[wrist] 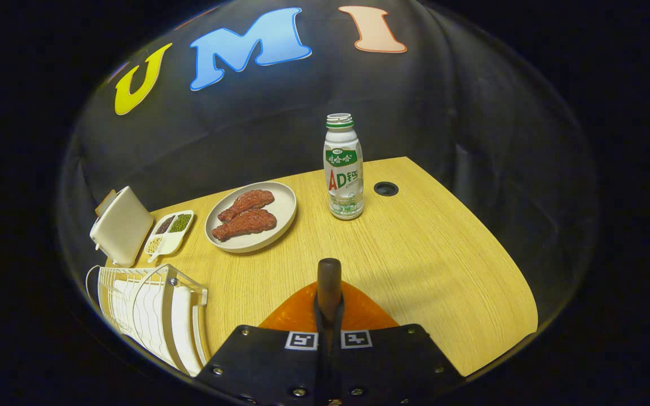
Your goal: Take the plate from the dish rack, then take the spoon from the basket and place it into the plate.
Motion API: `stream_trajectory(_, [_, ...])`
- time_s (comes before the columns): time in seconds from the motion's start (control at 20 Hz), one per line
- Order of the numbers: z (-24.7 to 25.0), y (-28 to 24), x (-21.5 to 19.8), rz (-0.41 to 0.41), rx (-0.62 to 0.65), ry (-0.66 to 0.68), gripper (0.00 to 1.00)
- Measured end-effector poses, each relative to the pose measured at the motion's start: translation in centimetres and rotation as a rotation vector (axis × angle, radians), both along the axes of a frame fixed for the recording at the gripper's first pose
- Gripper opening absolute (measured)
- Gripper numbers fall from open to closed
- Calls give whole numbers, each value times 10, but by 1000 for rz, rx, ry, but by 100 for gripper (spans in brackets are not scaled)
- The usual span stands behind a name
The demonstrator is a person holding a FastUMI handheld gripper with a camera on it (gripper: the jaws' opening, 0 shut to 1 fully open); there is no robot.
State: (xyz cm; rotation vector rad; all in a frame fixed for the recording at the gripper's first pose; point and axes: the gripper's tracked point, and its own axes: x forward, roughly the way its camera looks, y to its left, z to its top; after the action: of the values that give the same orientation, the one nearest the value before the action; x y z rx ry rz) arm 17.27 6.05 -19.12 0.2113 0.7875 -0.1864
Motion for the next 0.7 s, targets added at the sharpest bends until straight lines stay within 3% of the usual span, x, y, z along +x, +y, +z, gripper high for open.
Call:
stream_trajectory(0.3, [21,2,-1,9,-77,-48,1])
stream_trajectory(0.7, [86,16,6,25,-190,-155,0])
